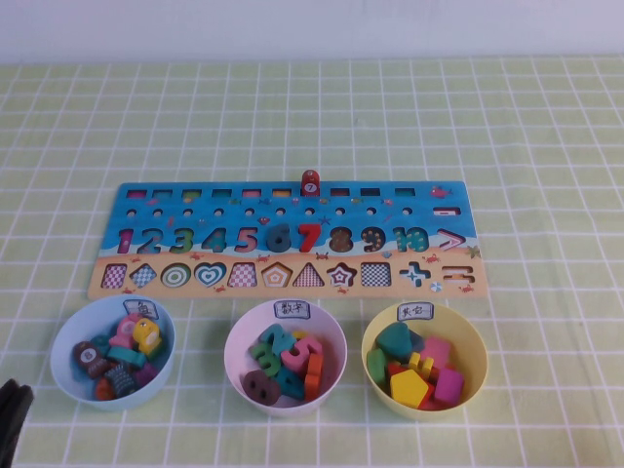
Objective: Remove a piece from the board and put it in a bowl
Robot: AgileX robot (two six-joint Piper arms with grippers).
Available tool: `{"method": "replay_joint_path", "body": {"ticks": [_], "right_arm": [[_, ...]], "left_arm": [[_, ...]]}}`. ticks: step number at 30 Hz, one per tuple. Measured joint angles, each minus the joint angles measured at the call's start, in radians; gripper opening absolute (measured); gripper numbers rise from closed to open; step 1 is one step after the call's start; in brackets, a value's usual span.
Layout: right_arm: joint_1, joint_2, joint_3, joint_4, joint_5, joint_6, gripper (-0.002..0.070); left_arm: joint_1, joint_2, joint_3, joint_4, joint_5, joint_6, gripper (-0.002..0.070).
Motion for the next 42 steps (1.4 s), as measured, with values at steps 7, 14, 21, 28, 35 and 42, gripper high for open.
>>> {"method": "replay_joint_path", "body": {"ticks": [7,14,21,28,35,42], "right_arm": [[0.0,0.0,0.0,0.0,0.0,0.0,-0.0017],[0.0,0.0,0.0,0.0,0.0,0.0,-0.0017],[0.0,0.0,0.0,0.0,0.0,0.0,-0.0017],[0.0,0.0,0.0,0.0,0.0,0.0,-0.0017],[0.0,0.0,0.0,0.0,0.0,0.0,-0.0017],[0.0,0.0,0.0,0.0,0.0,0.0,-0.0017]], "left_arm": [[0.159,-0.017,0.027,-0.02,0.141,0.0,-0.0003],[0.17,-0.017,0.028,-0.056,0.306,0.0,-0.0003],[0.17,-0.017,0.028,-0.06,0.313,0.0,-0.0003],[0.194,-0.017,0.028,-0.062,0.313,0.0,-0.0003],[0.25,-0.017,0.028,-0.062,0.314,-0.002,-0.0003],[0.27,-0.017,0.028,-0.062,0.314,-0.002,-0.0003]]}}
